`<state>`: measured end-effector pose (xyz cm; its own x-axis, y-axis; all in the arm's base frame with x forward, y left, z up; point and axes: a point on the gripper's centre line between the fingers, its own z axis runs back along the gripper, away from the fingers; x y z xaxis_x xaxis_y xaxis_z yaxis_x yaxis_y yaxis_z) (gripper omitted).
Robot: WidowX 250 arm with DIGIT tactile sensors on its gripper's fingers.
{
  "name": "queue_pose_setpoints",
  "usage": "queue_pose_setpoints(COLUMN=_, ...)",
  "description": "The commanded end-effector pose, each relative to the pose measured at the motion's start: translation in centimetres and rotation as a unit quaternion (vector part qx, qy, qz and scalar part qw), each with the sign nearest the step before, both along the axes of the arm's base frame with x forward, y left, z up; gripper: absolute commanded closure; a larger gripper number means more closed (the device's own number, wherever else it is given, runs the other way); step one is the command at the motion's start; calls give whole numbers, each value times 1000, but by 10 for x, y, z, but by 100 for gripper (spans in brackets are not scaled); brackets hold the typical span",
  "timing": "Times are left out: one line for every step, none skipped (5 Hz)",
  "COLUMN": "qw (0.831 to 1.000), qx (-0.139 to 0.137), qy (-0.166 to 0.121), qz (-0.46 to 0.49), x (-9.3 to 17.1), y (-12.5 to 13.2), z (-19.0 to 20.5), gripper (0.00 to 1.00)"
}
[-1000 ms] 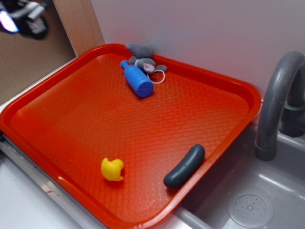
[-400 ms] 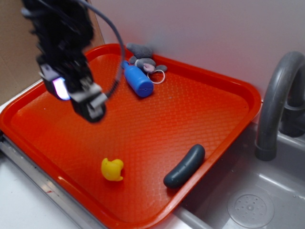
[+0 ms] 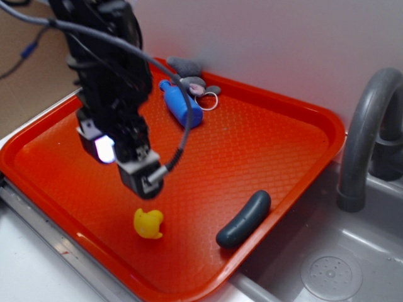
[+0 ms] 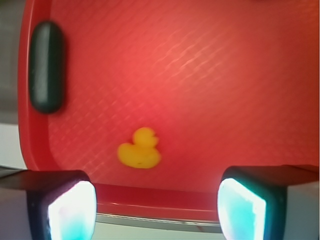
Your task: Grab the yellow duck.
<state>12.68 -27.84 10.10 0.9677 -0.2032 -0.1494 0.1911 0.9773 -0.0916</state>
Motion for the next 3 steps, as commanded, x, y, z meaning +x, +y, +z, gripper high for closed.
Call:
queue_pose_setpoints(qw=999, qx=6, qy=18, qz=-50, x=-10, y=-30, z=-27, gripper=0)
queue_pose_setpoints(qw=998, qx=9, qy=22, qz=-63, x=-11, y=-38, z=-39, gripper=0)
queue_pose_setpoints(qw=994, qx=34, qy=39, qz=-93, x=-17, y=-45, z=-49, gripper=0)
